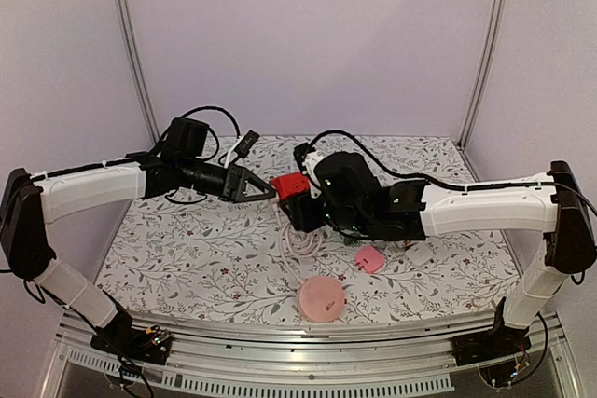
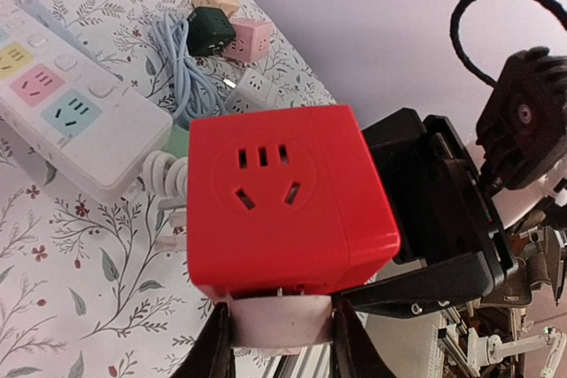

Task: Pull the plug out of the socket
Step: Remove the plug from the socket.

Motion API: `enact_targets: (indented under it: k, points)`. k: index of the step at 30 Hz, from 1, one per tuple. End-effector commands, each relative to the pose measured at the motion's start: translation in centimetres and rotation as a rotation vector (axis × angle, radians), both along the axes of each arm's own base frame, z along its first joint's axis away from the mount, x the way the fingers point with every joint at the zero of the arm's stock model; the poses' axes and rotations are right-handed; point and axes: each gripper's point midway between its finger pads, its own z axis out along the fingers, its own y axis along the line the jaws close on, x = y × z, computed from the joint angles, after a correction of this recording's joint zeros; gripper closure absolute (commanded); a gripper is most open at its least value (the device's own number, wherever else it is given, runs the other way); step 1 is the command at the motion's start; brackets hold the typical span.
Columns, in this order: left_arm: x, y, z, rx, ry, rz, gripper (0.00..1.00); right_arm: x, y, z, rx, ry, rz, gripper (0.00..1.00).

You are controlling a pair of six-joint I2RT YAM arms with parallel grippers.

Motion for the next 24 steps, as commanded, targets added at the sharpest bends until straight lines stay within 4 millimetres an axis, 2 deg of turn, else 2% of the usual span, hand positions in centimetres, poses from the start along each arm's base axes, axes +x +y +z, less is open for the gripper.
enact_targets:
  k: [1, 9, 14, 24]
  points:
    - [-0.8, -0.4, 1.6, -0.038, -0.078, -0.05, 0.96, 1.0, -0.8, 5.0, 0.276, 0.017, -0.025, 0.91]
    - [-0.7, -0.5, 1.4, -0.034, -0.07, -0.049, 0.99, 1.1, -0.6, 4.7, 0.272, 0.021, -0.022, 0.91]
    - [-0.4, -0.4, 1.0, -0.031, -0.045, -0.041, 1.0, 0.6, -0.3, 4.5, 0.113, -0.048, -0.056, 0.91]
    - [0.0, -0.1, 0.9, -0.024, -0.046, -0.021, 1.0, 1.9, -1.7, 3.1, -0.159, -0.118, -0.237, 0.92]
